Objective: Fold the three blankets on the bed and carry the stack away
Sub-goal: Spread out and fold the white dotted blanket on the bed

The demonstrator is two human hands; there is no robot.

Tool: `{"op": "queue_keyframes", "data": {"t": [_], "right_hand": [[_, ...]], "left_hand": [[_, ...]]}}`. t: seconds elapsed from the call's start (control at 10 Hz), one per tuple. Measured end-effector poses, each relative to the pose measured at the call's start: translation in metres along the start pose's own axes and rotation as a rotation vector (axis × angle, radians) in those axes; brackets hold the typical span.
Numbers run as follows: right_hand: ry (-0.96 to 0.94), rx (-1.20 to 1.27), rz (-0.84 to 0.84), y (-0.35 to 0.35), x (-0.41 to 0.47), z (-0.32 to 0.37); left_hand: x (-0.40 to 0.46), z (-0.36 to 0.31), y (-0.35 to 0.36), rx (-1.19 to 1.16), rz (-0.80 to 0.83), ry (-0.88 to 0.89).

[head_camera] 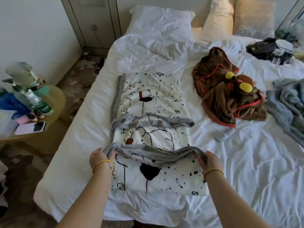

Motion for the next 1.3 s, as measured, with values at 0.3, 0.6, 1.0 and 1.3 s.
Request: {"op": "queue_keyframes", "data": {"t": [0.3, 0.6, 1.0, 1.3], "right_hand": [[-0.11, -0.113, -0.078, 0.086, 0.083, 0.025], [-0.48, -1.219, -0.269, 0.168, 0.135, 0.015], [-0.307, -1.632, -0.226, 0.21, 0.22, 0.039], [-0.069, -1.469, -0.051, 0.207, 0.228, 0.048]], "left_hand": [[0.11, -0.021, 0.075, 0.534, -0.083, 0.137], [0.169, -0.043, 0.146, 1.501, -0.015, 0.571], [0.218, -0.031, 0.197, 1.511, 0.05, 0.147], [0.209, -0.037, 0.203, 1.497, 0.228, -0.08]]}}
Point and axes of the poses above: each hand's wrist, its own x-axis towards the middle knuckle, its own y-axis out of the palm, z = x × y, the point moved 3 cm from there along x, towards the middle knuckle
